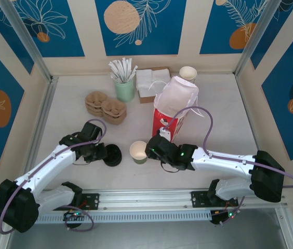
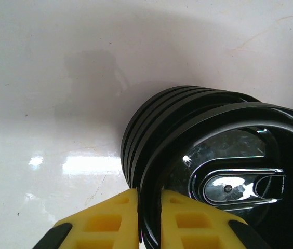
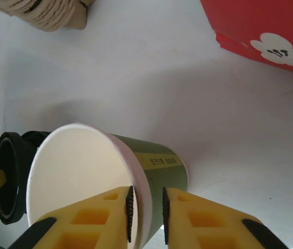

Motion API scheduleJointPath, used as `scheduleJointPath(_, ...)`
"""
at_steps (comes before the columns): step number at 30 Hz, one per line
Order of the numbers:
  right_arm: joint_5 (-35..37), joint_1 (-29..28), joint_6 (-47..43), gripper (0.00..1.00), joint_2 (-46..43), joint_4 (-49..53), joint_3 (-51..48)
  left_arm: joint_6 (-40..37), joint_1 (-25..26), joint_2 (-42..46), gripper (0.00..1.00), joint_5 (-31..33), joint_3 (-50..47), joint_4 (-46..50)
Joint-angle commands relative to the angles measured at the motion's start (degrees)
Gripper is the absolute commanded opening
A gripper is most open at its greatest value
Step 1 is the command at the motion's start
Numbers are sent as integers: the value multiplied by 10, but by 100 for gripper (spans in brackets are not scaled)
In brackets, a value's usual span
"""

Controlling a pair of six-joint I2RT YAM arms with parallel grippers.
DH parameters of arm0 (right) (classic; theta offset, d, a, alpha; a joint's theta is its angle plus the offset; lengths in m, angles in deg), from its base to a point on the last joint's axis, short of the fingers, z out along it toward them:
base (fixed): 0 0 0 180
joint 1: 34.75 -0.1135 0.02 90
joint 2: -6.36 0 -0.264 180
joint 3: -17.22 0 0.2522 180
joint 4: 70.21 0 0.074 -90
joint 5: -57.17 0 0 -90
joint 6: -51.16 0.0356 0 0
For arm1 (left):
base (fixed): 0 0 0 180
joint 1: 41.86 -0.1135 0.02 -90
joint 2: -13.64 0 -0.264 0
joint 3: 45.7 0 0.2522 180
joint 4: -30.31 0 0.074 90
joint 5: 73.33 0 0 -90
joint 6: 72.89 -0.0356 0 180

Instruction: Pack the takeout coffee

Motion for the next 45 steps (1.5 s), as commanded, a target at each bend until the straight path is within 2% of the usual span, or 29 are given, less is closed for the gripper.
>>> scheduleJointPath(1, 11, 3, -5, 29, 0, 23, 25, 4, 9, 9, 13, 12, 19, 24)
scheduleJointPath(8, 14, 5, -9, 40, -28, 76, 61, 1, 11, 27, 13, 22, 52, 57)
scheduleJointPath(13, 9, 5, -17, 42, -62, 120, 96, 0, 13, 37, 12, 26, 93, 90)
scheduleJointPath(18, -43, 1, -43, 42, -78, 141, 148, -13, 29, 36, 11, 30, 159, 134)
scheduleJointPath(26, -115, -30, -95, 43, -17, 198, 293, -15, 82, 16, 10, 51, 275, 186)
scheduleJointPath(31, -127, -39, -114, 47, 32, 223, 358, -9, 123, -6, 10, 67, 329, 202)
scheduleJointPath(37, -121, -40, -128, 48, 68, 251, 398, -1, 161, -26, 10, 74, 359, 206)
scheduleJointPath(45, -91, -37, -125, 49, 69, 271, 400, 12, 182, -33, 10, 74, 361, 191)
